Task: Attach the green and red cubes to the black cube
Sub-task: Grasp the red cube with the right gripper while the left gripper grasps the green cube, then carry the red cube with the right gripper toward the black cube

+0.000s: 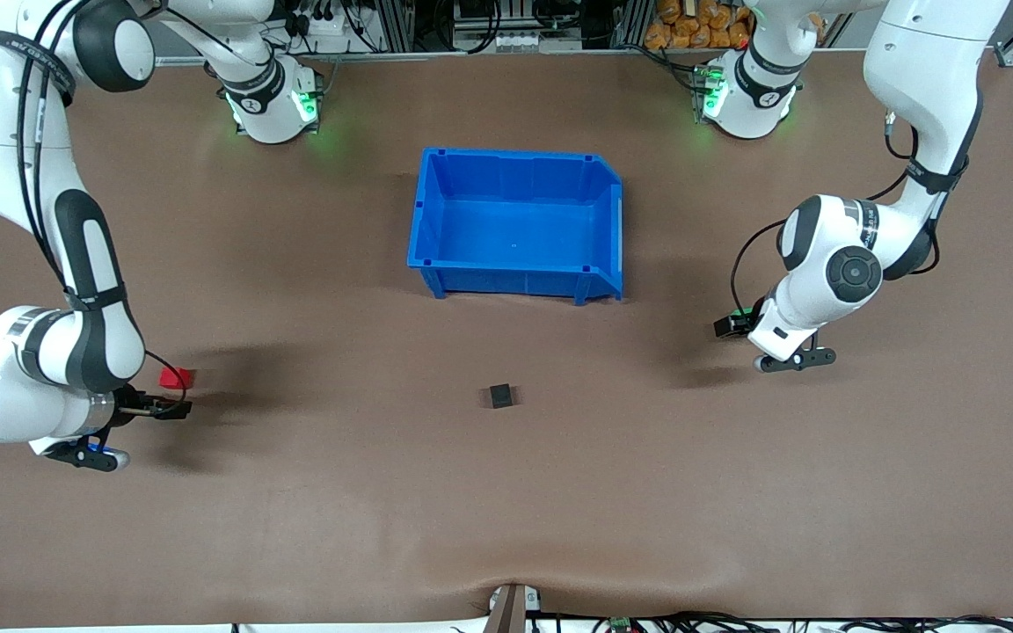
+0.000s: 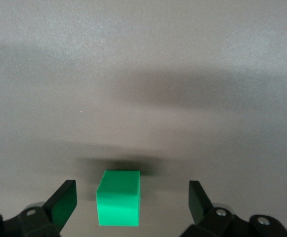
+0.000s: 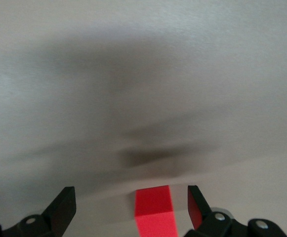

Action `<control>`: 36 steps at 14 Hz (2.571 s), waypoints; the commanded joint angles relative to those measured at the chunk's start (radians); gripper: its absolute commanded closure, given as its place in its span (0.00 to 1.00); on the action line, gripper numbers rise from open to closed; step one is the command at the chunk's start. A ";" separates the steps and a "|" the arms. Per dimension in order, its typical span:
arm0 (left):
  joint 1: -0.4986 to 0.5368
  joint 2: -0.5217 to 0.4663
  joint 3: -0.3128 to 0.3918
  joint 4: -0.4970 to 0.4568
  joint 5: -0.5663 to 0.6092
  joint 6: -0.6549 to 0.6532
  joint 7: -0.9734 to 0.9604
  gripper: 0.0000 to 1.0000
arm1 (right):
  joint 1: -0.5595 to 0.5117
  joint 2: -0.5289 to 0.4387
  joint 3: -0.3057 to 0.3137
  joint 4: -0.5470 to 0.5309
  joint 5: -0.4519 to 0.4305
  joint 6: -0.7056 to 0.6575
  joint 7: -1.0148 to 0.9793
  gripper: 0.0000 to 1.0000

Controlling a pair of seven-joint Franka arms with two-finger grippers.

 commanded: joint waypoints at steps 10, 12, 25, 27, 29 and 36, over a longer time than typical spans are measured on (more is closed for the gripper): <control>0.012 0.000 0.001 -0.055 0.042 0.065 -0.015 0.14 | -0.010 0.041 0.011 0.029 -0.001 -0.142 0.006 1.00; 0.012 0.001 0.001 -0.056 0.043 0.065 -0.015 0.16 | -0.004 0.036 0.012 0.061 0.098 -0.198 0.080 1.00; 0.012 0.017 0.002 -0.059 0.043 0.065 -0.015 0.37 | 0.295 0.024 0.055 0.134 0.600 -0.152 1.194 1.00; 0.012 0.018 0.002 -0.059 0.043 0.065 -0.015 0.48 | 0.355 0.025 0.057 0.132 0.602 -0.055 1.301 1.00; 0.012 0.018 0.002 -0.059 0.043 0.065 -0.015 0.63 | 0.420 0.028 0.055 0.130 0.596 0.054 1.409 1.00; 0.014 0.017 0.001 -0.056 0.042 0.065 -0.015 1.00 | 0.591 0.094 0.047 0.120 0.585 0.315 1.531 1.00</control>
